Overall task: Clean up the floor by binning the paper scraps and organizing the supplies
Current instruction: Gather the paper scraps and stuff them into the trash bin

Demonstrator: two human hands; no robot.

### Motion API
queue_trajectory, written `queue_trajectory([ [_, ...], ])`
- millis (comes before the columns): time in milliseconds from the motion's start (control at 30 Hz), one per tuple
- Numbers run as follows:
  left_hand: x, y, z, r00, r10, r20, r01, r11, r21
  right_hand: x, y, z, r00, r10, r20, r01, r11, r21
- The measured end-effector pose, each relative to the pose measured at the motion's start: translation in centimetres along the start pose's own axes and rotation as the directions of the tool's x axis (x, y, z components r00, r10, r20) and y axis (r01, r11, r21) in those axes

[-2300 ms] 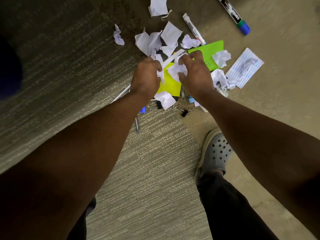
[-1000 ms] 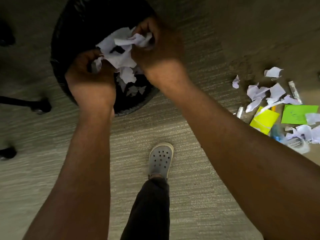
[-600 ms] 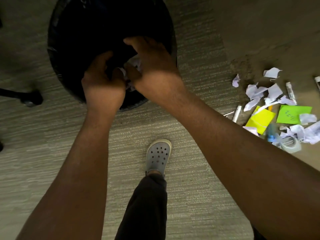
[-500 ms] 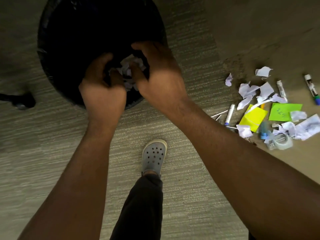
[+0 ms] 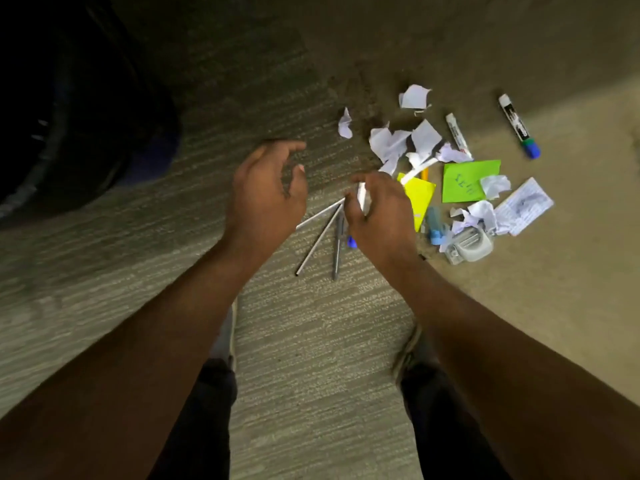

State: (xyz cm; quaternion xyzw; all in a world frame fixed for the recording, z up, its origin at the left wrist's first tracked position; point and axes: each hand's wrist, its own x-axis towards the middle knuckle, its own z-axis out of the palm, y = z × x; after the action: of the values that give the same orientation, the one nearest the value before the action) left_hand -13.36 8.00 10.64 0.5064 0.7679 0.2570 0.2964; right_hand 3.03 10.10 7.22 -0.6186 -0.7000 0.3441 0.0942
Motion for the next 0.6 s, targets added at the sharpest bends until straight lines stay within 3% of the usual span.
queue_trajectory([
  [133, 3.1, -1.9, 8.1, 0.987, -0.016, 0.161, -0.005, 0.992, 0.126, 2.6, 8.2, -1.0, 0.996, 0.078, 0.043, -0.073, 0.992, -0.106],
  [267, 6.4, -3.9, 13.9, 0.932, 0.017, 0.363, -0.141, 0.938, 0.318, 6.0, 13.5, -1.3, 0.99, 0.059, 0.13, -0.028, 0.974, -0.223],
  [400, 9.9, -3.5, 17.6, 0.892, -0.072, 0.445, -0.099, 0.931, 0.351, 10.1, 15.8, -1.2, 0.988, -0.018, 0.153, 0.074, 0.926, -0.371],
  [600, 10.6, -2.3, 20.4, 0.857, 0.152, 0.493, -0.358, 0.864, 0.355, 13.8, 16.6, -0.8, 0.967, -0.083, 0.241, 0.202, 0.826, -0.526],
])
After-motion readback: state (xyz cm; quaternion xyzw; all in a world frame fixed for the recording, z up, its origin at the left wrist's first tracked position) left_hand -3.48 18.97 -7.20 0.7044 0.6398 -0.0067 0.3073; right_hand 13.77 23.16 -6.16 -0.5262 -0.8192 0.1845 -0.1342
